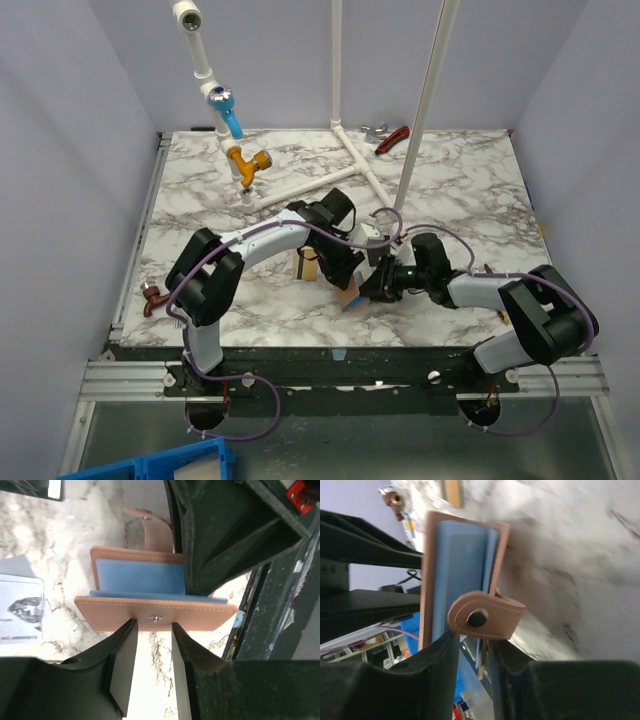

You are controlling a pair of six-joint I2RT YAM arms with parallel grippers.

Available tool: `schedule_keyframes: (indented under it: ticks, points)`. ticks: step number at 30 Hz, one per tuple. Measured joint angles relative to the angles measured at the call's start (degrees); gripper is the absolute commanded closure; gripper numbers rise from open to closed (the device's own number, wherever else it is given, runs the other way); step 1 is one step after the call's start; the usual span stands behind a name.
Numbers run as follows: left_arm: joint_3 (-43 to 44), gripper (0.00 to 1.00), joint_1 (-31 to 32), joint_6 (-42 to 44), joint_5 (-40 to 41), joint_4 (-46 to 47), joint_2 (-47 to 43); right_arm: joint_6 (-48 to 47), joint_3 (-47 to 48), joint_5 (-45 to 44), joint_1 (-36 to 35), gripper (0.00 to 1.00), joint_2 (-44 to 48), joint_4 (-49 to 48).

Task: Put the credit cards into the card holder
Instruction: Close the card holder at the center of the board.

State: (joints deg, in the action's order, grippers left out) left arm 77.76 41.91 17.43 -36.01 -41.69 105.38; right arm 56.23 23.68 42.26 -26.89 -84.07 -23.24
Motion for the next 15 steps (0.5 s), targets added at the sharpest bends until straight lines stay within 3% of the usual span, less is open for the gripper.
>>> schedule_keyframes:
  ticks: [8,15]
  points:
    - [-1.68,0.65,7.37,3.43,6.03,-1.2,1.51,-3.32,-2.6,-2.93,0.0,0.53,-0.02,10.58]
    - [-1.66,0.65,8.94,5.29,8.63,-1.27,2.12,-5.77,-0.79,-10.05,-0.09,0.55,7.54,23.12]
